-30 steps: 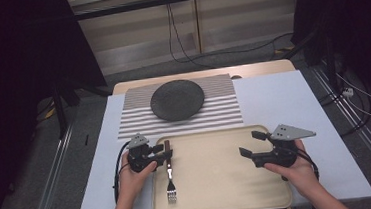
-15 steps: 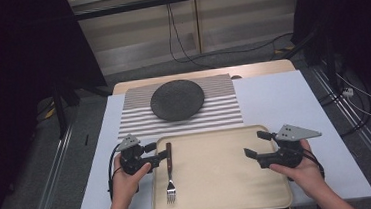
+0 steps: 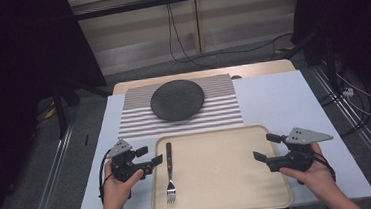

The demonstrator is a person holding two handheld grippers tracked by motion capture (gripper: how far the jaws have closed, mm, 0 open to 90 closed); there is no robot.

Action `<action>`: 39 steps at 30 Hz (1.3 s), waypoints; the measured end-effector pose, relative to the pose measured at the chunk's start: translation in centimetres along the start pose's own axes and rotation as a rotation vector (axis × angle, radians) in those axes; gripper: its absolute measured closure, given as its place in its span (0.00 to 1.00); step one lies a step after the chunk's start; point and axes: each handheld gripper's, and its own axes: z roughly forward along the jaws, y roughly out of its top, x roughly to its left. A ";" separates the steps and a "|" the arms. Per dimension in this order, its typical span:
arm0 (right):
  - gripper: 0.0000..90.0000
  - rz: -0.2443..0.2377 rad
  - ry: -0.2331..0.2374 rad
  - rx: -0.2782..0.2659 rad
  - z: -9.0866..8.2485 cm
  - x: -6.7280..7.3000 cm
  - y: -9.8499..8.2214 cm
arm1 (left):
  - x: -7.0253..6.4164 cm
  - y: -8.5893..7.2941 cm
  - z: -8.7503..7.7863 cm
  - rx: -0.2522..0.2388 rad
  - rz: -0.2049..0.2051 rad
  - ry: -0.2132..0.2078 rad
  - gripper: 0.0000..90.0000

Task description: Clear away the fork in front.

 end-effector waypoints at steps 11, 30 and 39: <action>0.21 0.011 -0.008 0.004 -1.0 -0.5 -1.0 | 0.3 -0.5 -1.1 -0.003 -0.002 0.002 0.24; 0.20 0.003 -0.032 -0.019 -2.5 -1.0 -1.7 | 0.6 -1.6 -2.0 0.025 0.027 0.019 0.13; 0.20 0.011 -0.042 -0.019 -2.9 -1.5 -2.0 | 0.8 -1.7 -2.2 0.021 0.029 0.024 0.11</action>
